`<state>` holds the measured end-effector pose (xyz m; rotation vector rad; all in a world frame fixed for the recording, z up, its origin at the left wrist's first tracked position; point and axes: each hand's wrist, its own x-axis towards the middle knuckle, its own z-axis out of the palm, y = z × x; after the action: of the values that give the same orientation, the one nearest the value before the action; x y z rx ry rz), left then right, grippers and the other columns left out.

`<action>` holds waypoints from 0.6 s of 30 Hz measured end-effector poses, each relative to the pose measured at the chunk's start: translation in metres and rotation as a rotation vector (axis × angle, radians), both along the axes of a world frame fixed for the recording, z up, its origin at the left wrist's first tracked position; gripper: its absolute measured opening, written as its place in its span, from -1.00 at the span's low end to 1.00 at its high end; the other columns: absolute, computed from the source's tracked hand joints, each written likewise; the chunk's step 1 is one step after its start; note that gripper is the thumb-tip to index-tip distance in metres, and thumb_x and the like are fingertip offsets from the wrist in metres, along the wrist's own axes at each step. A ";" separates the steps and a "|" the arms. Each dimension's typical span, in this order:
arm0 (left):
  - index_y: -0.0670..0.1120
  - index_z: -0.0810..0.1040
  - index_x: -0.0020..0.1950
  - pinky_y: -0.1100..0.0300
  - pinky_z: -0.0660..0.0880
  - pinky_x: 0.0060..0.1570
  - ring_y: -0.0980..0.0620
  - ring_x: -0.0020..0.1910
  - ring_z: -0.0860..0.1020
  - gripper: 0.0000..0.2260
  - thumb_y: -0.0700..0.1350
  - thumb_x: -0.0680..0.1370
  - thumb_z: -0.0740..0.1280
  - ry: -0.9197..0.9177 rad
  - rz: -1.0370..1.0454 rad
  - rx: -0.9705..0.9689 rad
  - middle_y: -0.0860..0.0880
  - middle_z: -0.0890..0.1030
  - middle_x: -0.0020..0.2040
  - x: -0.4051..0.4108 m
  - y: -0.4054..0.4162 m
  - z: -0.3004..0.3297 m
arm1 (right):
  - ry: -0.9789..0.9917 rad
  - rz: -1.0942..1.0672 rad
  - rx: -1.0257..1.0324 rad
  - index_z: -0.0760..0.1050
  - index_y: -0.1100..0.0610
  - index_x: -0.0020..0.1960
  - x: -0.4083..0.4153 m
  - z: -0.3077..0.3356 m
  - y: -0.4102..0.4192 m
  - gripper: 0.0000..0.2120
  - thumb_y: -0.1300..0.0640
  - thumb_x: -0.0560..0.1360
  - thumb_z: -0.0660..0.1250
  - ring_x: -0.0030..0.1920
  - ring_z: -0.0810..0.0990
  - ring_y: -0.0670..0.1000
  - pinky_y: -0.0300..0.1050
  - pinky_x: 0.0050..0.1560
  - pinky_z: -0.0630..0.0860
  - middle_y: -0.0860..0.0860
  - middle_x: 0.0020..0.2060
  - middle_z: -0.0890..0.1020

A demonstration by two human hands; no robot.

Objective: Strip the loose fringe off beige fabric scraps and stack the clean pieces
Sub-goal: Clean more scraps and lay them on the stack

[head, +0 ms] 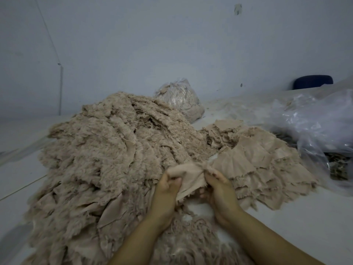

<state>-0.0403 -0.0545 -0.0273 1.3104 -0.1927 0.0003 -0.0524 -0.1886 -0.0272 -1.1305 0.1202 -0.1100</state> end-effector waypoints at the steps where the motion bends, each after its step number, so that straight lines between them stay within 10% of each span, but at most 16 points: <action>1: -0.17 0.50 0.00 0.30 0.47 -0.42 0.11 -0.37 0.57 -0.91 -0.24 0.60 0.20 -0.015 0.072 0.049 -0.05 0.63 -0.25 0.001 0.000 0.001 | 0.007 -0.021 0.028 0.51 0.23 -0.07 0.000 0.001 -0.001 -0.86 0.29 0.59 0.18 -0.52 0.47 -0.08 -0.22 -0.52 0.47 0.02 -0.47 0.54; 18: -0.15 0.56 -0.11 0.23 0.41 -0.33 0.08 -0.33 0.49 -0.79 -0.11 0.61 0.20 -0.194 0.185 0.296 -0.01 0.57 -0.31 -0.001 0.005 -0.005 | -0.017 0.096 -0.055 0.56 0.18 -0.21 -0.001 0.001 -0.009 -0.68 -0.09 0.48 0.34 -0.55 0.38 -0.10 -0.29 -0.56 0.32 -0.01 -0.53 0.47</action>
<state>-0.0414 -0.0492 -0.0322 1.6206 -0.2430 0.2658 -0.0534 -0.1972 -0.0263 -1.1885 0.0478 -0.0382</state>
